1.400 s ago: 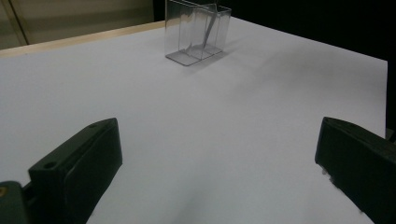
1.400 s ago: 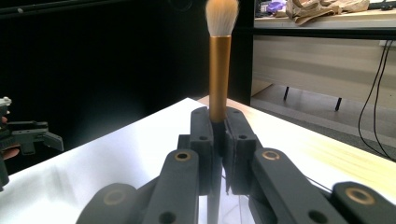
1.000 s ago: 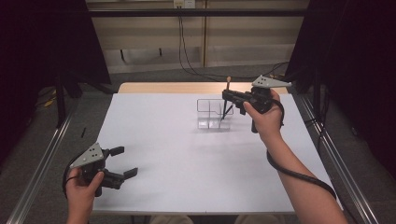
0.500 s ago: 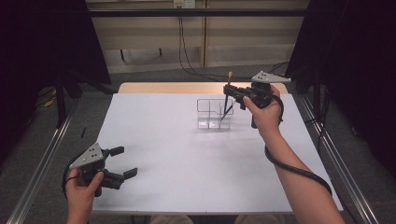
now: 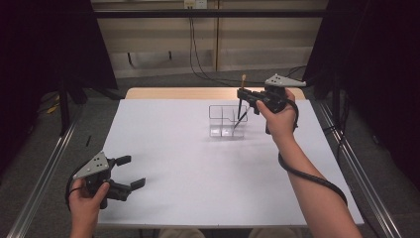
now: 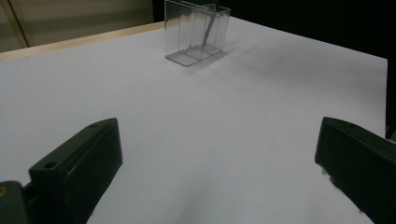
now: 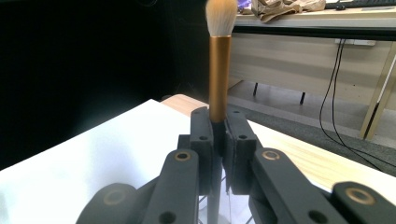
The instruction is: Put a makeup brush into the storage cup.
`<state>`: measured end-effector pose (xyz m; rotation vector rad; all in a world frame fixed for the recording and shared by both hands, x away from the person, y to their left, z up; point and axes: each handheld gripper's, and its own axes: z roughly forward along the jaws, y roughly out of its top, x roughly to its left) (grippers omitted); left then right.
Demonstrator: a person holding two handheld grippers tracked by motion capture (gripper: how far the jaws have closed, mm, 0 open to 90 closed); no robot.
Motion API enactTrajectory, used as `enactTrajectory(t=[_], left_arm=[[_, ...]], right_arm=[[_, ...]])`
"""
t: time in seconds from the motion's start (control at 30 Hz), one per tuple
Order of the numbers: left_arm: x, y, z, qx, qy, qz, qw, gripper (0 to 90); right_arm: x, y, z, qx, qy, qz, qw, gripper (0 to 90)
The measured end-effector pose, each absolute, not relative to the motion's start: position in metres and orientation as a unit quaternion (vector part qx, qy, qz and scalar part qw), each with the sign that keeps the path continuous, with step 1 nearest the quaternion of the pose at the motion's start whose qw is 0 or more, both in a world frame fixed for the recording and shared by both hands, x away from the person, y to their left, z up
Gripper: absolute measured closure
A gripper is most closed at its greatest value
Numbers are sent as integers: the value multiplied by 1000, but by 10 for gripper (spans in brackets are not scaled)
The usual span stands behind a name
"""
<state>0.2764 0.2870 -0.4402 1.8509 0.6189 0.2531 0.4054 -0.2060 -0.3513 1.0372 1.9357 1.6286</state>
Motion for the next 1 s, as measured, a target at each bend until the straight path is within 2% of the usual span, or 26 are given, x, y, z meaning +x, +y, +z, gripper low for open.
enactTrajectory(t=[1.0], left_arm=[[276,288,-440,784,262,109,552,9]], right_arm=[[414,-209,-365,386,695,558,239,838]])
